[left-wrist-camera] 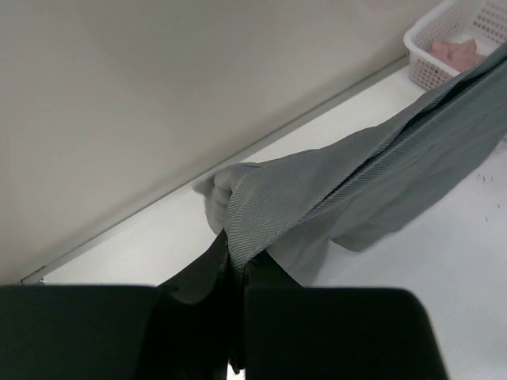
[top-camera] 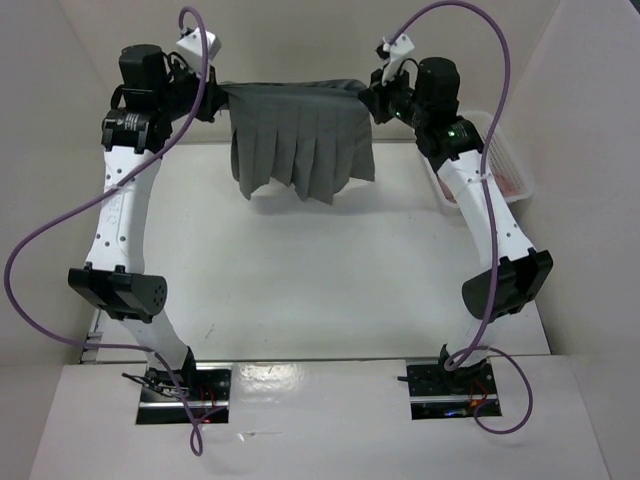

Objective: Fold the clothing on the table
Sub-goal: Flatten the skirt out

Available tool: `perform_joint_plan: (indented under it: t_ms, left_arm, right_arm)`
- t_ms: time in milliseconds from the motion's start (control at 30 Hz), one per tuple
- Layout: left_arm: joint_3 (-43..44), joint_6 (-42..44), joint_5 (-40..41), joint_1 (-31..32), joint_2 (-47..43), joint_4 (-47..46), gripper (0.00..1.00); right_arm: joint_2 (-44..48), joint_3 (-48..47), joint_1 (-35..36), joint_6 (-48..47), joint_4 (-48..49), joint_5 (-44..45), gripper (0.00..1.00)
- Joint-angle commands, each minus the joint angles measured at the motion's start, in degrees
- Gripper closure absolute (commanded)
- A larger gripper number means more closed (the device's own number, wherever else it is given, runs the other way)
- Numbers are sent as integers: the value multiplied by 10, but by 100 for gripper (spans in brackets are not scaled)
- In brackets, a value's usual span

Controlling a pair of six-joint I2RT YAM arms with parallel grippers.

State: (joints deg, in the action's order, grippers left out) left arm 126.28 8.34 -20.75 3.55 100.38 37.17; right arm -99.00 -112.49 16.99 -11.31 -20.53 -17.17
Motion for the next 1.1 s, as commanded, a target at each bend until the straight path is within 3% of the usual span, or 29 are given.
perform_joint_plan:
  t_ms: [0,300,600,733,833,867,900,933,1000,1067]
  left_arm:
    - [-1,-28,137,-43,-33,-82,100]
    - [-75,-22,142,-43,-22,-112,100]
    - [-17,-22,142,-43,26,-76,100]
    - [85,-33,170,-48,117,-25,100]
    - [211,-42,186,-48,183,15,100]
    - [255,-51,186,-48,205,45,100]
    - [372,-57,195,-48,258,66,100]
    - [407,-57,216,-48,271,80,100]
    - [398,-46,243,-36,271,65,100]
    - [403,-59,216,-43,271,76,100]
  right_arm:
    - [17,-34,-45,-26,-13,168,100]
    - [18,3,-29,-74,-18,174,100]
    - [-23,-24,-29,-91,-20,196,100]
    - [-81,-98,-29,-97,-28,243,100]
    - [-120,-158,-35,-92,-33,243,100]
    - [-142,-175,-35,-92,-39,250,100]
    - [-155,-212,-35,-86,-39,257,100]
    - [-167,-231,-41,-86,-48,263,100]
    - [-212,-312,-41,-80,-84,269,100]
    - [-252,-400,-53,-67,-135,261,100]
